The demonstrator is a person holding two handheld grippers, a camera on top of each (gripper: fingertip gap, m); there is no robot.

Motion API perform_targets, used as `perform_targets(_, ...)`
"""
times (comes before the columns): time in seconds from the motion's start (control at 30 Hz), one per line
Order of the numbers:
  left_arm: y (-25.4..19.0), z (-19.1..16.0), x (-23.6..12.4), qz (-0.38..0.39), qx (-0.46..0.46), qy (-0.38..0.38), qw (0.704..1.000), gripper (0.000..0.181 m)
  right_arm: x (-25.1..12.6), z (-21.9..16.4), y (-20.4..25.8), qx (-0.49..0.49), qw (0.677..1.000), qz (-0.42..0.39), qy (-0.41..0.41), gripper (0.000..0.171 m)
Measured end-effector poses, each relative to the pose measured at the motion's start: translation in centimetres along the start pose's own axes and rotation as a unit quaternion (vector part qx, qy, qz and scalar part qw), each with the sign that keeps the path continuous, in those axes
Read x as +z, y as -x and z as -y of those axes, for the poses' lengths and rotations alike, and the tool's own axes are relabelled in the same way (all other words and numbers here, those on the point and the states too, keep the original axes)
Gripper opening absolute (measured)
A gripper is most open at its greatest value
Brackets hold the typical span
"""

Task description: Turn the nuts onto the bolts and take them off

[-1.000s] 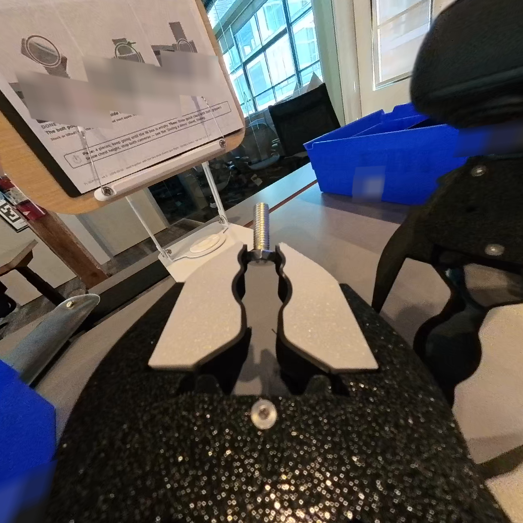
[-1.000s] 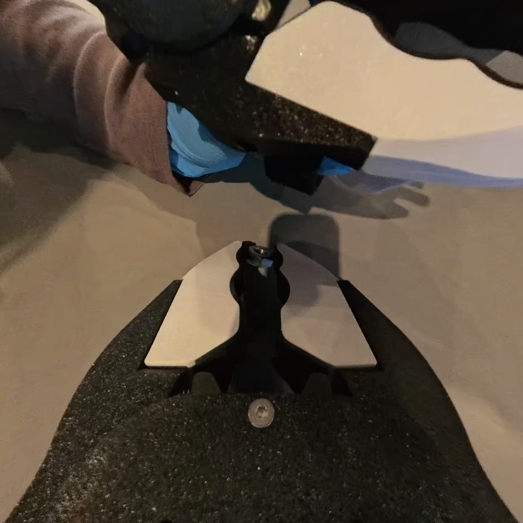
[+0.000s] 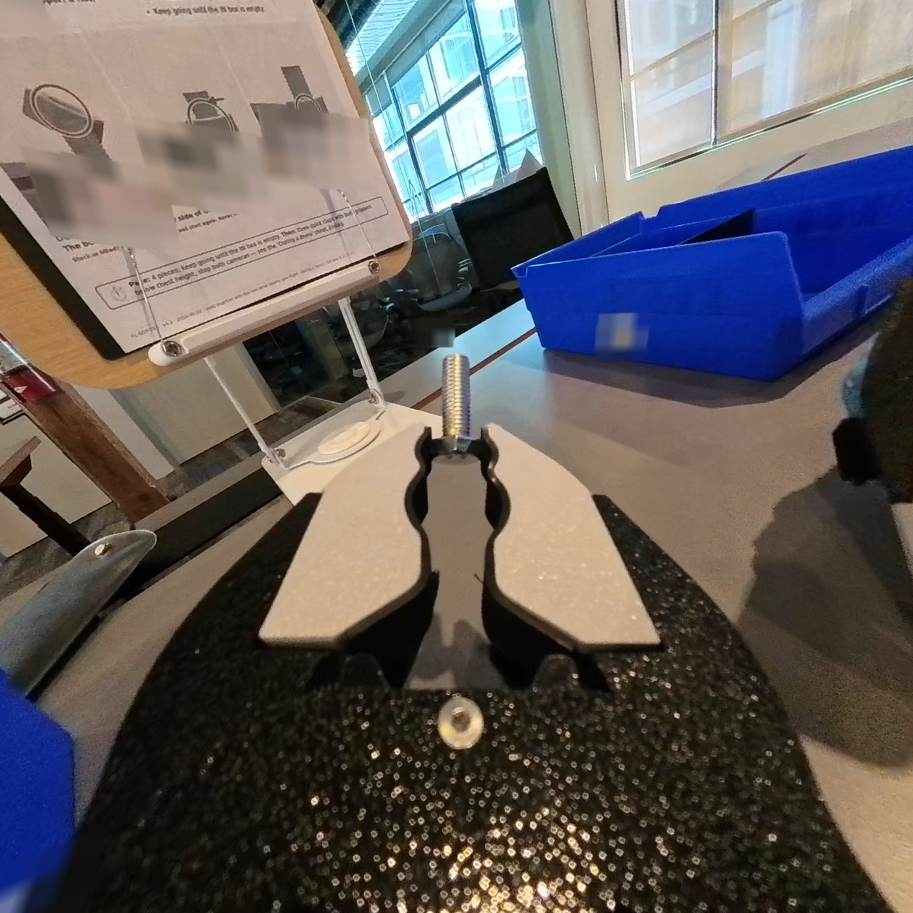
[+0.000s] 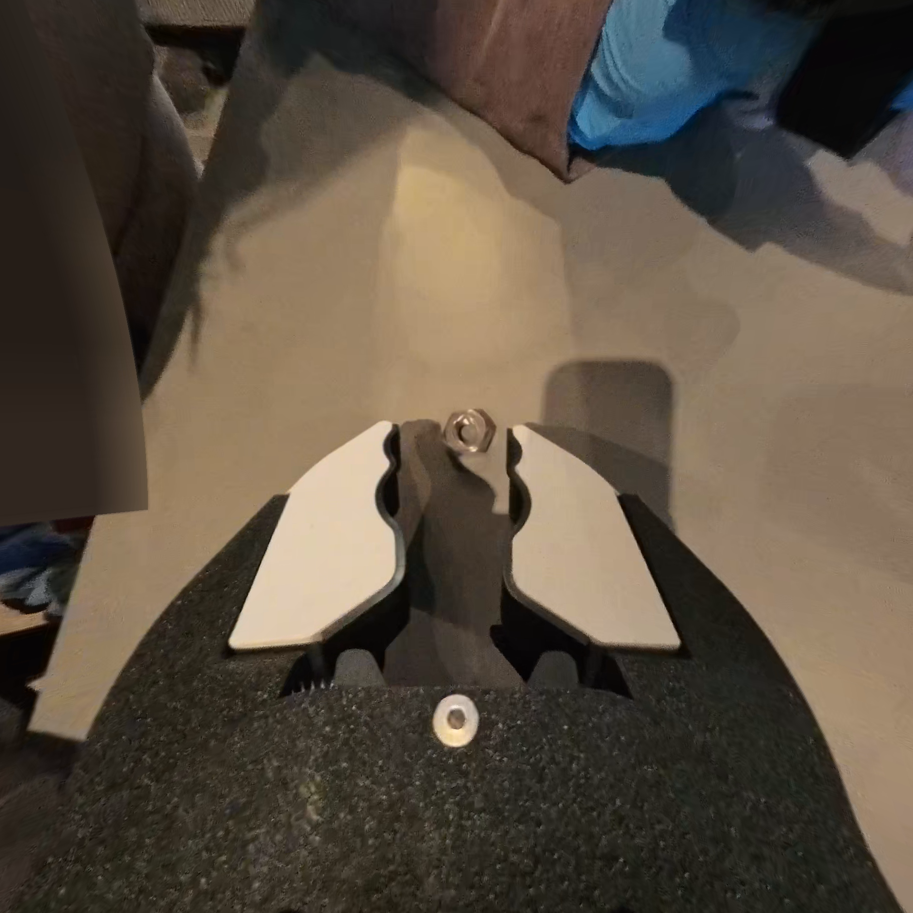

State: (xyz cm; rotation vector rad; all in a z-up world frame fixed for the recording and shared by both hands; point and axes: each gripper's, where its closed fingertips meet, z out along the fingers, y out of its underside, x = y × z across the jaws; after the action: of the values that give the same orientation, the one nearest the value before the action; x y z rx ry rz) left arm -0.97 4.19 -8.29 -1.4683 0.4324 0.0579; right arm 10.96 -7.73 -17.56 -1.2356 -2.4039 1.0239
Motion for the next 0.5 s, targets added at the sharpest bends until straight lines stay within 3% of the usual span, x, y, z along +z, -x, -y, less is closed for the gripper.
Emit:
perform_targets(0.23, -0.3, 0.0, 0.1, -0.007, 0.001, -0.001, 1.0, 0.018, 0.8, -0.2, -0.6, -0.009, 1.0, -0.02, 0.016, 0.017)
perform_targets(0.37, -0.4, 0.1, 0.1, -0.01, 0.002, -0.002, 1.0, 0.018, 0.6, 0.0, -0.9, 0.001, 0.999, -0.026, 0.021, 0.017)
perform_targets(0.43, -0.5, 0.2, 0.1, -0.013, 0.001, -0.004, 1.0, 0.018, -1.3, 0.6, -1.9, -0.012, 0.997, -0.076, 0.002, 0.017)
perform_targets(0.5, -0.7, 0.3, 0.1, -0.018, 0.001, -0.007, 1.0, 0.018, -5.9, 1.4, -4.1, -0.008, 0.982, -0.187, -0.039, 0.017)
